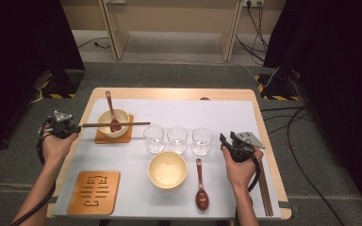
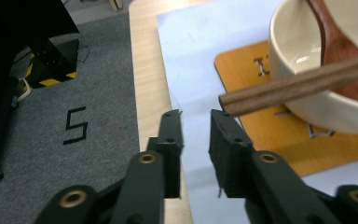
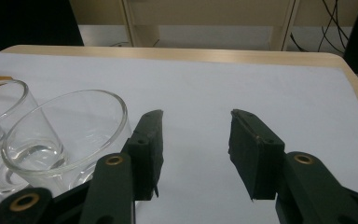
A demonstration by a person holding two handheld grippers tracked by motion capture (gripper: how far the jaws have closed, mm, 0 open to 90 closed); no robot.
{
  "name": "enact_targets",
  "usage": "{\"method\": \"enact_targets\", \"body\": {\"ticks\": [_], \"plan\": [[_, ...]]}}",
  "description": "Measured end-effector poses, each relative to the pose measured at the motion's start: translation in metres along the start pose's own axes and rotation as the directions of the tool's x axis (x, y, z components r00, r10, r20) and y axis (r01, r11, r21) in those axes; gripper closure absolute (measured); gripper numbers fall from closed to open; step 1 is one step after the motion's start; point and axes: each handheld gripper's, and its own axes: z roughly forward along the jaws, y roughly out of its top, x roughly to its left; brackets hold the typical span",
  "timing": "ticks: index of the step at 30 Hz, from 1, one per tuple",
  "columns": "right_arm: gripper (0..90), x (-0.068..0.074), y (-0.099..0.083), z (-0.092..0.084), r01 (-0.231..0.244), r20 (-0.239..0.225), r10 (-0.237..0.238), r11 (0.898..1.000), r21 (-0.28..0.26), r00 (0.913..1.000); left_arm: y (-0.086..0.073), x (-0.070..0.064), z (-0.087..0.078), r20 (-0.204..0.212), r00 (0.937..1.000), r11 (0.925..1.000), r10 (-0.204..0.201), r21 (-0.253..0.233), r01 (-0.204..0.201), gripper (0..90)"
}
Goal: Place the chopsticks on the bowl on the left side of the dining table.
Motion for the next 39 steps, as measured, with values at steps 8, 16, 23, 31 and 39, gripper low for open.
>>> {"method": "enact_targets", "body": {"ticks": [8,16,23,31,39], "plan": [[55.1,0.001,0.0,0.0,0.002,-0.001,-0.002,1.0,0.001,1.0,0.005,-0.002,-0.01,-0.007,1.0,0.9991,-0.007,-0.041,0.006,62.1],[55.1,0.0,0.0,0.002,0.004,-0.004,-0.004,1.0,0.005,1.0,0.011,-0.016,-0.023,0.031,0.9995,0.9962,-0.01,-0.086,0.012,58.3],[55.0,-0.002,-0.002,0.002,-0.003,-0.006,0.003,1.0,0.009,1.0,0.013,-0.027,-0.025,0.086,0.996,0.9938,-0.024,-0.106,0.033,56.1],[54.9,-0.004,-0.001,-0.002,-0.002,-0.003,0.002,1.0,0.002,1.0,0.017,-0.048,-0.027,0.152,0.9884,0.9913,0.001,-0.13,0.019,53.7],[54.9,-0.007,-0.001,-0.004,-0.012,0.003,0.012,1.0,0.0,0.9999,0.016,-0.067,-0.023,0.187,0.982,0.9912,0.025,-0.132,0.0,52.9]]}}
